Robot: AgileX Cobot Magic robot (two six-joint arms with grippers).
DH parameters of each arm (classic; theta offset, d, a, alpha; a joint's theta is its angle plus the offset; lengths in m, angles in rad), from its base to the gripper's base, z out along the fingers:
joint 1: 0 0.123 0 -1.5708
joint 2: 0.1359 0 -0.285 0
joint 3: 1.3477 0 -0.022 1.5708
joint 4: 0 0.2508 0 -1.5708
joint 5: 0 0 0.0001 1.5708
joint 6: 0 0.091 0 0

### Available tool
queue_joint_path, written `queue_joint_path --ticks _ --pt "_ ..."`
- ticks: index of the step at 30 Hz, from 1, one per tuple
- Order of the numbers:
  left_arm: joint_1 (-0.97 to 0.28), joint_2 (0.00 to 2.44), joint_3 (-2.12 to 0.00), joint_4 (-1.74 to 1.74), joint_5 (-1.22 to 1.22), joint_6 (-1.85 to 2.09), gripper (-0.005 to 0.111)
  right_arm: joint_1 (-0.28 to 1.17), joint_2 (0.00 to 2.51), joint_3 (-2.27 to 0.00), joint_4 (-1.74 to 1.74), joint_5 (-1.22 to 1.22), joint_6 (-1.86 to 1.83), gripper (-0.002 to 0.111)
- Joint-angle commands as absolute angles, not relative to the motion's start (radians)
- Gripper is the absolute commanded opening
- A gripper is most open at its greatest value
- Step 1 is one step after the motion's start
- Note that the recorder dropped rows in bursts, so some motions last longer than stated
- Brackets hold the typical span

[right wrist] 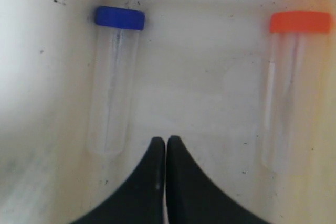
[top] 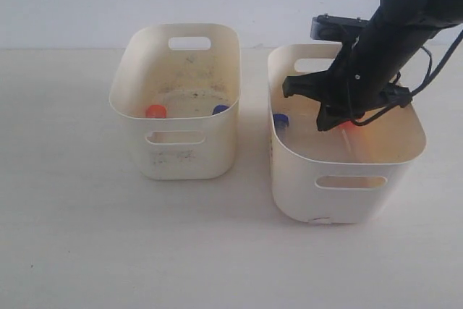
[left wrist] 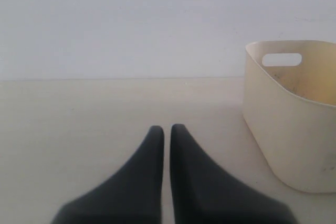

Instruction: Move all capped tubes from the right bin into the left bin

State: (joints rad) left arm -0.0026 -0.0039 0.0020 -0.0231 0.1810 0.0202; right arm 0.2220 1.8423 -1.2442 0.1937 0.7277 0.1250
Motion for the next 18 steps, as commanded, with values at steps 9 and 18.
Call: queue_joint_path --ticks 9,18 --pt "-0.01 0.0 0.0 -0.026 0.174 0.016 0.004 0.218 1.872 -1.242 0.151 0.658 0.177 0.008" --pt "-0.01 0.0 0.0 -0.026 0.174 0.016 0.004 0.22 1.876 -1.242 0.151 0.679 0.202 0.033"
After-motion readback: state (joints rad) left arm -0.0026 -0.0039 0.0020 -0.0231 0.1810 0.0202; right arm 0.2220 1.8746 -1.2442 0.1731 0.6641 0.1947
